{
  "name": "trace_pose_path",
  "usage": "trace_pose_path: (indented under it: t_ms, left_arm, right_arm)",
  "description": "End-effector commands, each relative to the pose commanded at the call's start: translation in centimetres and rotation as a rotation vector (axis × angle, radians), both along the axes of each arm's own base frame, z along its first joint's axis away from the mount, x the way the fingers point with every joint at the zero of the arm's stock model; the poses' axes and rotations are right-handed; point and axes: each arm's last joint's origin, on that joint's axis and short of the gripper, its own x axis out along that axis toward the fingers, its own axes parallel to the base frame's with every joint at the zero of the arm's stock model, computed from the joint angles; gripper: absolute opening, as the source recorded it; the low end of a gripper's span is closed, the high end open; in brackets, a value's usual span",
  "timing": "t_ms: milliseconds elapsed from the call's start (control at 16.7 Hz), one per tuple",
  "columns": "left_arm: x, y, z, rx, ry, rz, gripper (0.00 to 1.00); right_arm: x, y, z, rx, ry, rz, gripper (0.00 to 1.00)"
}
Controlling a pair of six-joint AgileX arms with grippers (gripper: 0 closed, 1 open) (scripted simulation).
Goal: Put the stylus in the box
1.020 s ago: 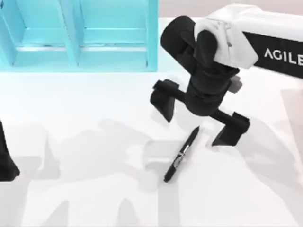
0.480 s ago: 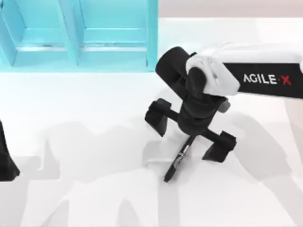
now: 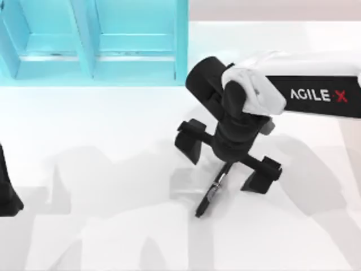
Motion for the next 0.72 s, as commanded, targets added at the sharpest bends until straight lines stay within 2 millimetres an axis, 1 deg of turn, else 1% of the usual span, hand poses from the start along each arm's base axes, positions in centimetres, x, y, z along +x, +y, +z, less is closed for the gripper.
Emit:
trace_pose_path:
  t_ms: [600,660,720]
  left_arm:
    - [0.0,0.0,0.0,0.0,0.0,0.0,1.0]
    - [0.0,0.0,0.0,0.0,0.0,0.0,1.0]
    - [0.0,0.0,0.0,0.0,0.0,0.0,1.0]
  right_arm:
    - [0.0,0.0,0.0,0.0,0.0,0.0,0.02]
    - [0.0,0.0,0.0,0.0,0.0,0.0,0.0]
    - [0.0,0.0,0.0,0.0,0.0,0.0,0.0]
